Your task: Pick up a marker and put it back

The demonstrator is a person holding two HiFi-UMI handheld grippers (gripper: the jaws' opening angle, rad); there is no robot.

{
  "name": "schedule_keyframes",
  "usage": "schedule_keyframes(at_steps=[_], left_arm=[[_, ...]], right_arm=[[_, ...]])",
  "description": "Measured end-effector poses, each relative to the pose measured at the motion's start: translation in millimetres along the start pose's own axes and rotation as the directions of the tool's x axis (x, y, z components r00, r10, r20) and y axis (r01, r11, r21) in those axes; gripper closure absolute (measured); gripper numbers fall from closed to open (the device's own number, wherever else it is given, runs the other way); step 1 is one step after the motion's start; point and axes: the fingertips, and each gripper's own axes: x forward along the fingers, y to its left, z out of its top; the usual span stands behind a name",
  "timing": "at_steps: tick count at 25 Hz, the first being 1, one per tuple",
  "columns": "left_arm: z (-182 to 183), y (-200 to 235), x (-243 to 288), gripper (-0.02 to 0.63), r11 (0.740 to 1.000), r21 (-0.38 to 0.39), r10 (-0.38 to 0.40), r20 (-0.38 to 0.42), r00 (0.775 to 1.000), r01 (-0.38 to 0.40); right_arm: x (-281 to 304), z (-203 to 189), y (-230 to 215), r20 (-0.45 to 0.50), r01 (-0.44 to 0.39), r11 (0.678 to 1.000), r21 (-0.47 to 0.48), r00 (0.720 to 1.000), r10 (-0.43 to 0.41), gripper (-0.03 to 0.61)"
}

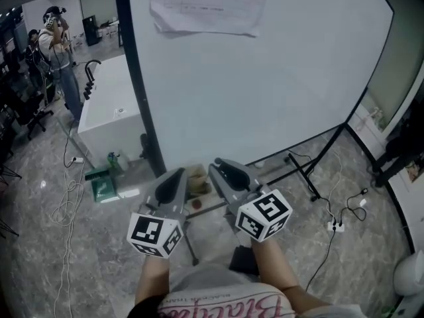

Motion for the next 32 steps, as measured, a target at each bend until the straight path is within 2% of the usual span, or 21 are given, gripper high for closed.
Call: schedule_keyframes(at_steps=[5,8,13,16,21,27,32], left_arm=[[0.7,4.2,0.8,0.614,1.0,-0.002,0.013,0.003,1.0,-0.013],[2.0,9.8,0.6,0.614,1.0,-0.003,0.024,0.003,1.0,-0.024],[-1.4,11.7,3.5,0.614,1.0,-0.01,0.014,-0.006,1.0,-0.014],[-2.9,12.6,5.3,0.614,1.0,-0.015,0.01,-0.007,1.0,-0.01],[-5.7,16.0,7.1,0.614,1.0,-0.026,0.016,-0.01,1.0,-0.016],[-9.4,22.1,5.2,0.614,0.999,-0.04,0.034,-0.011,0.999,-0.034],[-8.3,24.5,3.9,0.614,0.999,-0.034,0.036,-0.011,0.999,-0.037]], right_arm=[[7.3,-10.3,-6.0,-0.03,0.002,1.0,0.018,1.0,-0.002,0.512],[18.4,-29.5,-12.5,-0.091,0.006,0.998,0.059,0.996,-0.001,0.512],[30.8,-75.5,-25.6,-0.23,0.059,0.989,0.135,0.973,-0.026,0.512],[32.1,-91.4,-30.6,-0.262,0.088,0.986,0.14,0.964,-0.049,0.512],[35.9,-113.7,-35.0,-0.32,0.106,0.964,0.242,0.947,-0.024,0.511],[38.5,-125.2,-40.9,-0.356,0.134,0.98,0.15,0.931,-0.073,0.503],[40.3,-124.7,-45.9,-0.341,0.133,0.981,0.144,0.937,-0.076,0.482]])
